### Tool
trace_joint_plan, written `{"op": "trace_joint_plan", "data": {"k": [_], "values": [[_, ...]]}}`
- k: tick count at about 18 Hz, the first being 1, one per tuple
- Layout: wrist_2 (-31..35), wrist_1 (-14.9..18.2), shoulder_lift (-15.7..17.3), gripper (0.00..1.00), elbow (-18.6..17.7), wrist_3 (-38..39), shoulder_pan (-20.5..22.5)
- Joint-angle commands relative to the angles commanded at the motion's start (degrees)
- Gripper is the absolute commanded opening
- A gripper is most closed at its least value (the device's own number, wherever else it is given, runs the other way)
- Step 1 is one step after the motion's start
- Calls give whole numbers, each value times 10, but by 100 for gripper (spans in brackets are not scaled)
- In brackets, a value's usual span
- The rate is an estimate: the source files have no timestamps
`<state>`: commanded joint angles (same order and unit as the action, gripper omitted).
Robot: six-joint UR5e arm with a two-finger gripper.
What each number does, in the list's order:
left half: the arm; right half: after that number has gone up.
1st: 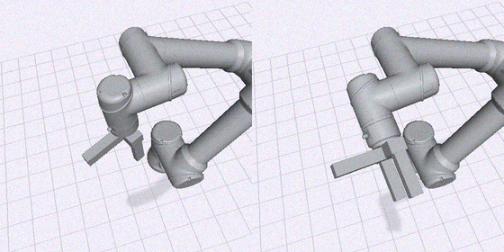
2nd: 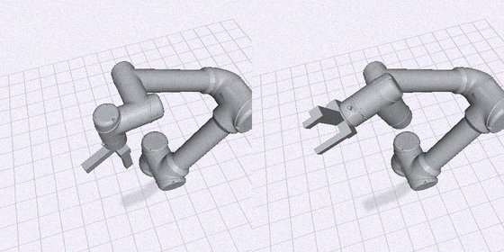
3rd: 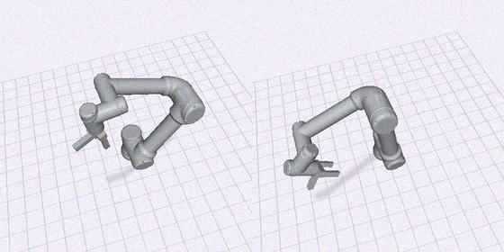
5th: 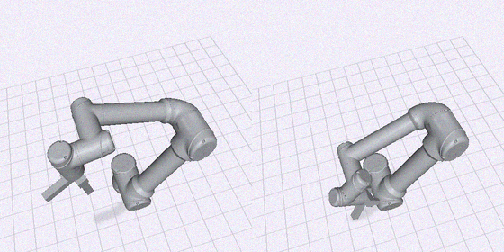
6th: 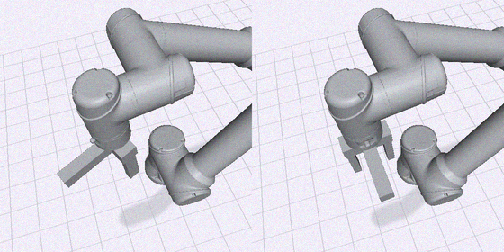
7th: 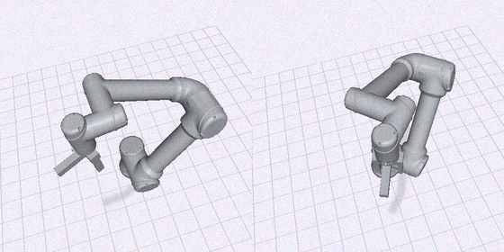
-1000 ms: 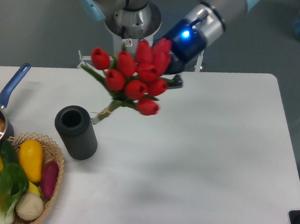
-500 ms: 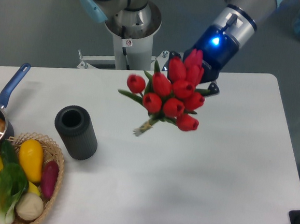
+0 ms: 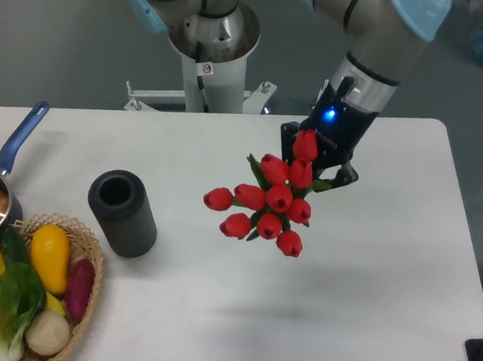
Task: Pick up the flowers from the vase
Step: 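Carry the tulip bunch away from the vase over the table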
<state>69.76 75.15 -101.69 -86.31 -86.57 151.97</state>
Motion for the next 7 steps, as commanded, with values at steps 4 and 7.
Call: {"op": "trace_joint_plan", "data": {"k": [4,7], "values": [[49,-2,-18,6,1,-11,-14],[79,-8,-25,6,-6,-19,-19]]}}
